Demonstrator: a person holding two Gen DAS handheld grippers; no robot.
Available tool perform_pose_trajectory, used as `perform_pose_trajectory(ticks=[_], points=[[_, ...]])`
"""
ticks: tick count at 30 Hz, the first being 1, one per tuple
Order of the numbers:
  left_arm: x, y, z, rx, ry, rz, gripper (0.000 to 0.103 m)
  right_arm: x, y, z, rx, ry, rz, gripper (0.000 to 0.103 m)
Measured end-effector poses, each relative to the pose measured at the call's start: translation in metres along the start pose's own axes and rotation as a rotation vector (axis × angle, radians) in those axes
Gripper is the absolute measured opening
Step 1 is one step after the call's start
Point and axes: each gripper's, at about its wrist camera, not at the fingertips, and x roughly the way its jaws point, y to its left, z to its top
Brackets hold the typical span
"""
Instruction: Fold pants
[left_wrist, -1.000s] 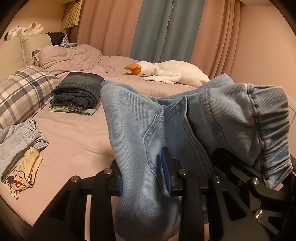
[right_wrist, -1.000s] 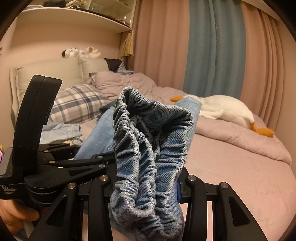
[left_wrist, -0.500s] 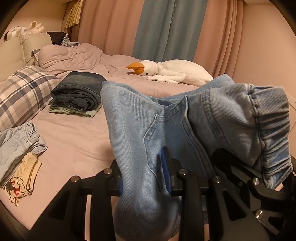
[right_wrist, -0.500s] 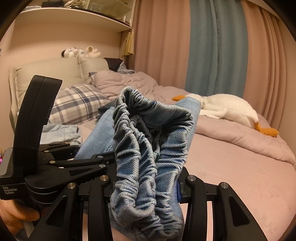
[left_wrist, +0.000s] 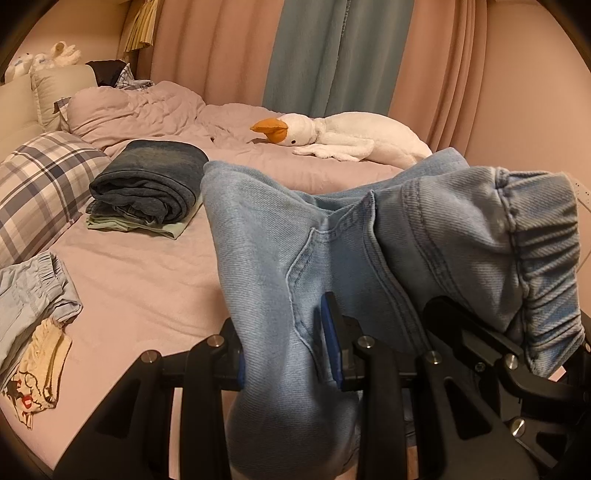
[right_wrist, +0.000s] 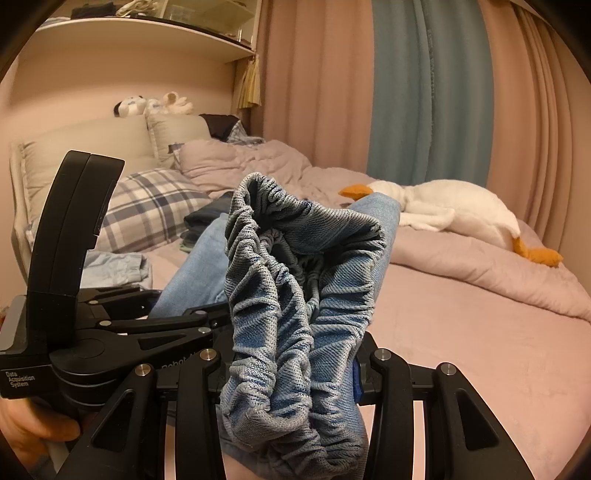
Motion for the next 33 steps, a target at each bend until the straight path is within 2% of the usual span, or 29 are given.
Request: perform_pose_trajectory(ticks=[33], points=[[0.076,0.007,0.015,-0.003,0.073,-0.008,0.031,0.047,-0.005,0.002,0.059,0.067,-0.015,0.044]])
